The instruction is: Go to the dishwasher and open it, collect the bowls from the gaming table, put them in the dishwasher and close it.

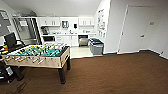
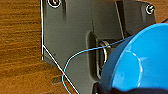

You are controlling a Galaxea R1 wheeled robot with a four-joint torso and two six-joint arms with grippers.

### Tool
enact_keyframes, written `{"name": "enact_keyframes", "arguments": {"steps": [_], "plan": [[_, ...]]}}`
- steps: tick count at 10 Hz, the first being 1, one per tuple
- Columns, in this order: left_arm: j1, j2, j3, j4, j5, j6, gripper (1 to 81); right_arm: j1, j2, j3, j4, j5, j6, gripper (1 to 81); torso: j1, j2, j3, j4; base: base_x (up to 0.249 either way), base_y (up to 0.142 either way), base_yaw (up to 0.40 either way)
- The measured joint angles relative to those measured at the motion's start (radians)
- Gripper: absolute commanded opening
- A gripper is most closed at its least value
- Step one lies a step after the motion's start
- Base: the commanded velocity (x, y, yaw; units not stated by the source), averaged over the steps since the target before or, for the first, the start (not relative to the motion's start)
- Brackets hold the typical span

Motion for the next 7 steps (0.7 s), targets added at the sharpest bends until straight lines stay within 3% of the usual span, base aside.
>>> {"name": "enact_keyframes", "arguments": {"steps": [7], "plan": [[0.001,0.003,-0.002,0.001,-0.004,0.000,1.0,-0.001,0.001,-0.001,-0.002,0.000,0.000,1.0,0.000,0.000,0.000,0.000,0.222,0.000,0.000]]}}
